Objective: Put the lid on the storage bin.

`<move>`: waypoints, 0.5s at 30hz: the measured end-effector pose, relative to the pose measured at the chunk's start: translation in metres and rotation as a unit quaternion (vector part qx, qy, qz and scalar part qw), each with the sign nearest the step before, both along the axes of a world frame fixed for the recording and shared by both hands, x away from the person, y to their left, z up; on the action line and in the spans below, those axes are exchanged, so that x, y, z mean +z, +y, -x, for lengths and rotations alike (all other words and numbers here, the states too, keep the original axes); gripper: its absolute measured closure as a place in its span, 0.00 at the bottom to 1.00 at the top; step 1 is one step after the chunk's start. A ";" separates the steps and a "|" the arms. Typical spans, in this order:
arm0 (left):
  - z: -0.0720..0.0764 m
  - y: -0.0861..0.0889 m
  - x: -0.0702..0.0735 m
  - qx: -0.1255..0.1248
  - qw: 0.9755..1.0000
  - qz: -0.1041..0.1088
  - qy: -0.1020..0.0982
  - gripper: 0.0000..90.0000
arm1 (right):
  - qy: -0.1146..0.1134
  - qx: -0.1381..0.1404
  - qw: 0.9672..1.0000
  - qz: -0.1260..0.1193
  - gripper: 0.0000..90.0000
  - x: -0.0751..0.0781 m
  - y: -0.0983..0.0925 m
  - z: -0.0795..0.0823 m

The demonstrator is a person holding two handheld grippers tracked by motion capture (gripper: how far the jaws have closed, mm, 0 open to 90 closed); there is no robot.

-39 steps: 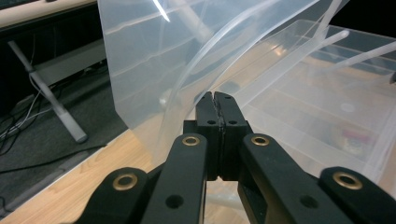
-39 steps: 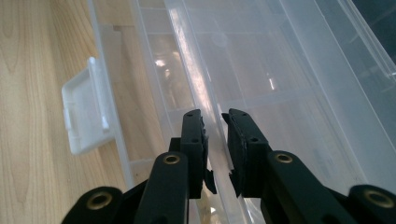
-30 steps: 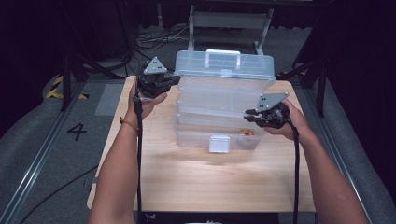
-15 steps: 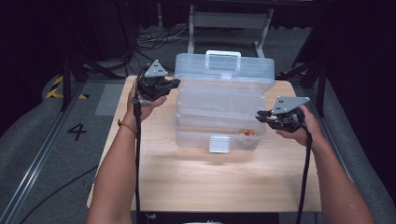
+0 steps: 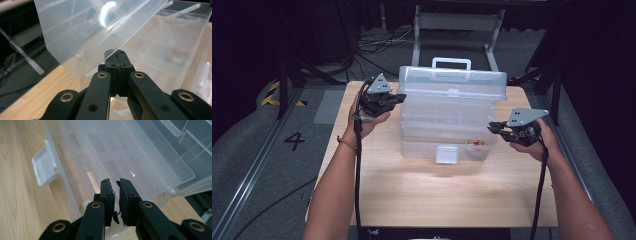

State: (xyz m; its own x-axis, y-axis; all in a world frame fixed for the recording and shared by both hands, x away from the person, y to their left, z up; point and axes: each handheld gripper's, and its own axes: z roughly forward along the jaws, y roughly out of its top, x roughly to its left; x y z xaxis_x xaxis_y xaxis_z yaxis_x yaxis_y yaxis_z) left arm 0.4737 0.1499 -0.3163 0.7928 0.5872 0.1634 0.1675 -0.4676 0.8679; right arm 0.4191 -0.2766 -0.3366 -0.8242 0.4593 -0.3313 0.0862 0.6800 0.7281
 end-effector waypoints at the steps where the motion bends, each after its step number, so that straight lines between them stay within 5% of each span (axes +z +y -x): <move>1: 0.002 0.000 0.000 -0.001 1.000 -0.002 -0.002 1.00 | -0.003 -0.002 1.000 0.001 0.91 0.000 0.000 0.001; 15: 0.024 -0.006 -0.016 -0.026 0.999 -0.020 0.005 1.00 | 0.003 -0.013 1.000 -0.008 0.92 -0.010 -0.009 0.012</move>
